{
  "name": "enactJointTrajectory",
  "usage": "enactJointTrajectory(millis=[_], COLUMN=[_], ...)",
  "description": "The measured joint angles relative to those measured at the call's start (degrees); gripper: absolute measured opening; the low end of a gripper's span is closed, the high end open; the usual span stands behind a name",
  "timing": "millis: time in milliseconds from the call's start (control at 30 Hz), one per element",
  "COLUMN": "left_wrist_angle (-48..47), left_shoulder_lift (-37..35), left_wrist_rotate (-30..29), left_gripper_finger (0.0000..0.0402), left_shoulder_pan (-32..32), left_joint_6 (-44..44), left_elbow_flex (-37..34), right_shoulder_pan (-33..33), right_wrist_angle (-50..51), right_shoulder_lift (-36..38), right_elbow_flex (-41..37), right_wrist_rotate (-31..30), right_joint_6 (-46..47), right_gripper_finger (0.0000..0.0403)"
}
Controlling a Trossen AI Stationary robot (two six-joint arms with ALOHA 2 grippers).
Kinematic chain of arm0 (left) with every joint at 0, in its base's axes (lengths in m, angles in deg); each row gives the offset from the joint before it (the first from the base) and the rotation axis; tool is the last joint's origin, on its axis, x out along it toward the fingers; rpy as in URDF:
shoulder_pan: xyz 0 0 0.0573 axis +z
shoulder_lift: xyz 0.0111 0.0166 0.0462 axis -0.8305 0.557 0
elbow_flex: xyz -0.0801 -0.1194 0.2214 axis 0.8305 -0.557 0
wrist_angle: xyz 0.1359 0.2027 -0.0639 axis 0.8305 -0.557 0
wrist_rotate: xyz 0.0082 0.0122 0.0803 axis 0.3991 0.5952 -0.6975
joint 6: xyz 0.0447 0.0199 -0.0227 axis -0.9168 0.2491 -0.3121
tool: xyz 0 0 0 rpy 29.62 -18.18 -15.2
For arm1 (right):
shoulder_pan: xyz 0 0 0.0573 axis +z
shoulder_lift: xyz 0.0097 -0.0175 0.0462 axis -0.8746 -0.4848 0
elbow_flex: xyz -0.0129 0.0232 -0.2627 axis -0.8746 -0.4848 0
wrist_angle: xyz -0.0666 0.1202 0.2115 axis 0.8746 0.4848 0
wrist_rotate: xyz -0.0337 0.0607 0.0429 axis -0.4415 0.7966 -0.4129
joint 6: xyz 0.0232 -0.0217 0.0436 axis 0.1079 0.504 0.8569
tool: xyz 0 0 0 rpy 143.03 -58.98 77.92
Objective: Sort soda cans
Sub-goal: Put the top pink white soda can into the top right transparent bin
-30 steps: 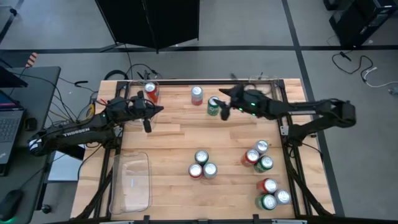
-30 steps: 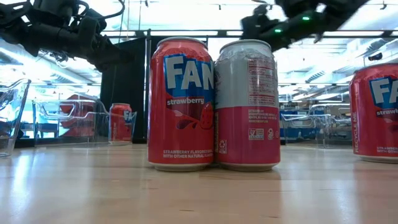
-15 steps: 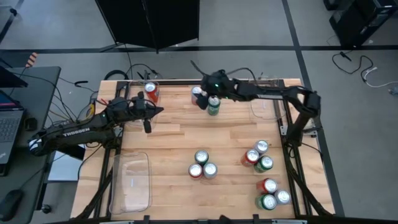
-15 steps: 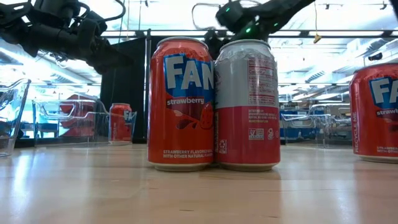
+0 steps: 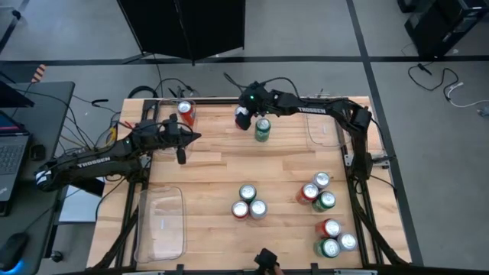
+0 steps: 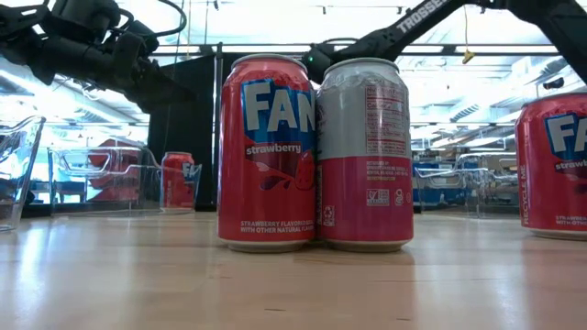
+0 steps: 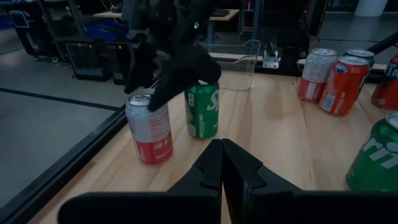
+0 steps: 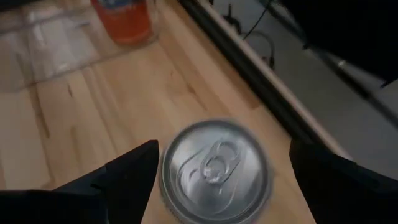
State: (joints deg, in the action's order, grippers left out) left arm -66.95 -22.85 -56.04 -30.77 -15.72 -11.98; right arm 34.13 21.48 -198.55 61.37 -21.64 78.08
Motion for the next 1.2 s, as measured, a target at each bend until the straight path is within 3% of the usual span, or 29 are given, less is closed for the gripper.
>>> enactJointTrajectory(millis=[200, 433, 700, 967, 1200], left_wrist_angle=[0.0, -0.1, 0.0, 0.0, -0.3], left_shoulder_lift=[0.0, 0.6, 1.1, 1.1, 1.1], left_wrist_rotate=[0.0, 0.0, -1.0, -2.5, -2.5], left_gripper_finger=[0.0008, 0.0008, 0.0008, 0.0008, 0.0008], left_shoulder_pan=[0.0, 0.0, 0.0, 0.0, 0.0], left_joint_6=[-0.1, -0.1, -0.1, 0.0, 0.2], left_elbow_flex=[0.0, 0.0, 0.0, 0.0, 0.0], right_shoulder_pan=[-0.1, -0.2, -0.1, -0.6, -2.9], right_wrist_angle=[1.1, 0.4, 6.5, 18.6, 31.1], right_shoulder_lift=[-0.6, -1.0, 1.3, 14.8, 28.9], right_elbow_flex=[-0.2, -0.2, 2.6, 4.5, 0.9], right_wrist_rotate=[0.6, 0.6, -2.6, -11.1, -23.0], right_joint_6=[-0.9, -0.9, -0.8, 2.7, 9.1], right_gripper_finger=[0.0339, 0.0275, 0.0275, 0.0275, 0.0275])
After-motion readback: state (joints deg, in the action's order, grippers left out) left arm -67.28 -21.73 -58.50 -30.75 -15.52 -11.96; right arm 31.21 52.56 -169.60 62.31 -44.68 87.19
